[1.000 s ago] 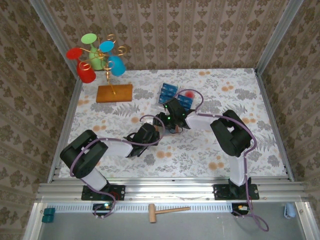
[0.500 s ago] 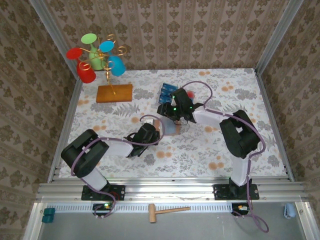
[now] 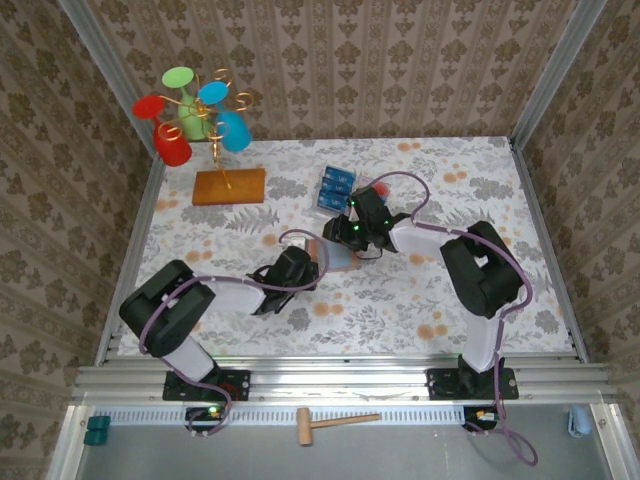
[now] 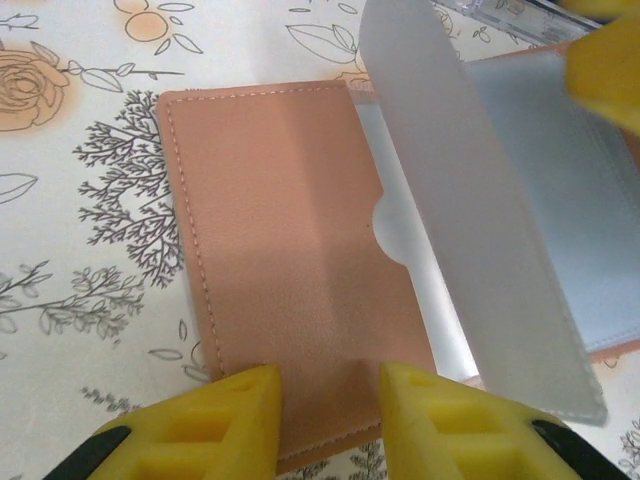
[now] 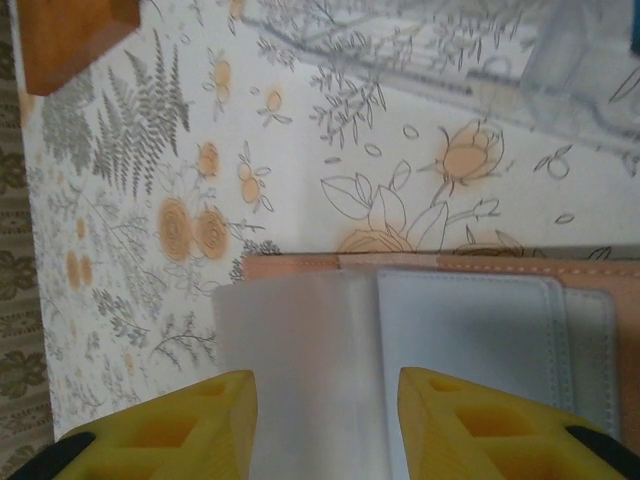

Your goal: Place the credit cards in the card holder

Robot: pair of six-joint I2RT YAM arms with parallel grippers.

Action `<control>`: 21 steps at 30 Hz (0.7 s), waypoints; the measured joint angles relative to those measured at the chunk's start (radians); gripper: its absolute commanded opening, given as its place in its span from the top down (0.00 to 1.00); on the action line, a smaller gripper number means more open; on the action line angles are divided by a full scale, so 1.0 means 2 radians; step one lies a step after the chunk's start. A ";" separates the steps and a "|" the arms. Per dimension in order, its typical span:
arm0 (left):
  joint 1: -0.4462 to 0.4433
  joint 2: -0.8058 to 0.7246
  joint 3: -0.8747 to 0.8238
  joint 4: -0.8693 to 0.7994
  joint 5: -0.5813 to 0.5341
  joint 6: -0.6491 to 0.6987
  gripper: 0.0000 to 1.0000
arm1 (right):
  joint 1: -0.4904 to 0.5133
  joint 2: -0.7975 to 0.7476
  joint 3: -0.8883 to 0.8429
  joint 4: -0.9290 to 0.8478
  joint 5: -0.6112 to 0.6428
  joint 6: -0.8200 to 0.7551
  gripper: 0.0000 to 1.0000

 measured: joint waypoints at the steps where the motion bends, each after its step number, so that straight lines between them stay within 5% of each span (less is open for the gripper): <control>1: 0.000 -0.010 -0.003 -0.009 0.000 0.000 0.65 | 0.002 0.003 -0.002 0.002 0.000 0.000 0.63; 6: 0.008 -0.109 -0.022 -0.060 -0.013 0.000 0.59 | 0.012 0.023 -0.012 0.006 0.000 0.005 0.81; 11: 0.042 -0.187 -0.023 -0.097 -0.020 0.001 0.54 | 0.017 0.028 -0.014 0.008 0.000 0.013 0.85; 21: 0.076 -0.137 0.080 -0.166 0.011 0.042 0.48 | 0.023 0.031 -0.014 0.020 0.000 0.015 0.83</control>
